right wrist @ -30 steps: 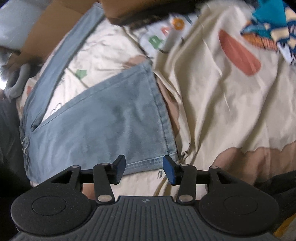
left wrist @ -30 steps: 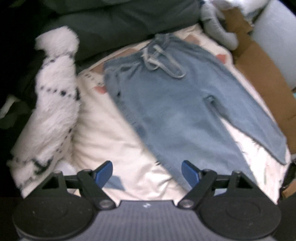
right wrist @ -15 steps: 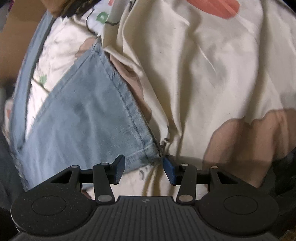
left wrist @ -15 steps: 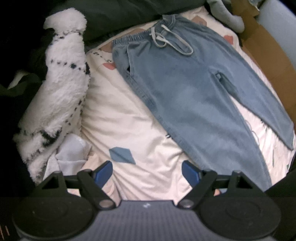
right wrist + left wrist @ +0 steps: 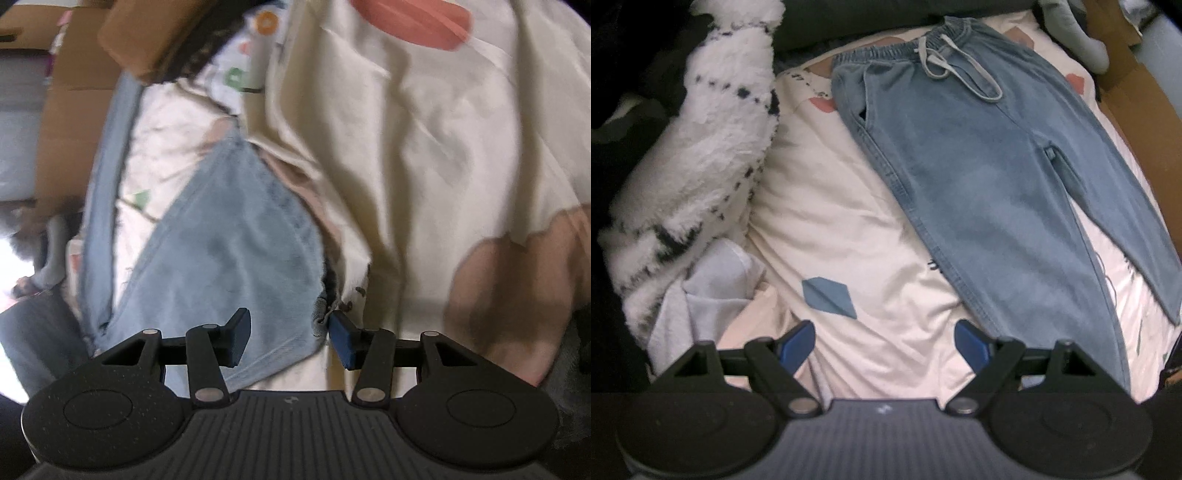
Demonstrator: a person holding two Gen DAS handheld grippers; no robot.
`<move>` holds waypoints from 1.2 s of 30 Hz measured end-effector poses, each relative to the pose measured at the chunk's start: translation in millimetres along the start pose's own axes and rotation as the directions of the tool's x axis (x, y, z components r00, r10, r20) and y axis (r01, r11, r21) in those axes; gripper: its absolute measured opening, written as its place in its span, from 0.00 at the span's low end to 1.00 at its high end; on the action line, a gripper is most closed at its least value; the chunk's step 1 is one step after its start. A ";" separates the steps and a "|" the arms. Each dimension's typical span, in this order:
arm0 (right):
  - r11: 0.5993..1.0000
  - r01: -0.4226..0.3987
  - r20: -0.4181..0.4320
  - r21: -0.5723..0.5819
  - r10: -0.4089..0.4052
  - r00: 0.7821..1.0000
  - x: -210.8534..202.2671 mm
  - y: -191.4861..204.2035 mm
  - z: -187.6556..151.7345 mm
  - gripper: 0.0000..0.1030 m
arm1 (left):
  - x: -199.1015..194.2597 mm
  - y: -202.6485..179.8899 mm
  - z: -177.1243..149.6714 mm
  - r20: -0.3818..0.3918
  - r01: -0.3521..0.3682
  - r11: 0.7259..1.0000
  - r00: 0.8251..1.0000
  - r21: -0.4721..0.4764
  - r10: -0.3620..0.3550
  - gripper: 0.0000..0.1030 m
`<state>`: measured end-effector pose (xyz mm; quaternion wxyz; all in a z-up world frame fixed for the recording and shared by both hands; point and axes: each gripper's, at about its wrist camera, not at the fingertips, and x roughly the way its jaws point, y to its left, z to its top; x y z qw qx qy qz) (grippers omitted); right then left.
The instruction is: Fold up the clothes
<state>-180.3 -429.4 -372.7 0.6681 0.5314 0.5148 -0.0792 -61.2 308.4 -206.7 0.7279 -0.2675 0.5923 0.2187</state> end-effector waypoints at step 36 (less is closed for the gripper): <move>0.966 0.113 0.041 -0.232 -0.106 0.993 9.8 20.4 -10.4 0.07 | 107.0 -5.6 11.1 -0.072 0.067 0.996 0.995 -0.064 -0.072 0.82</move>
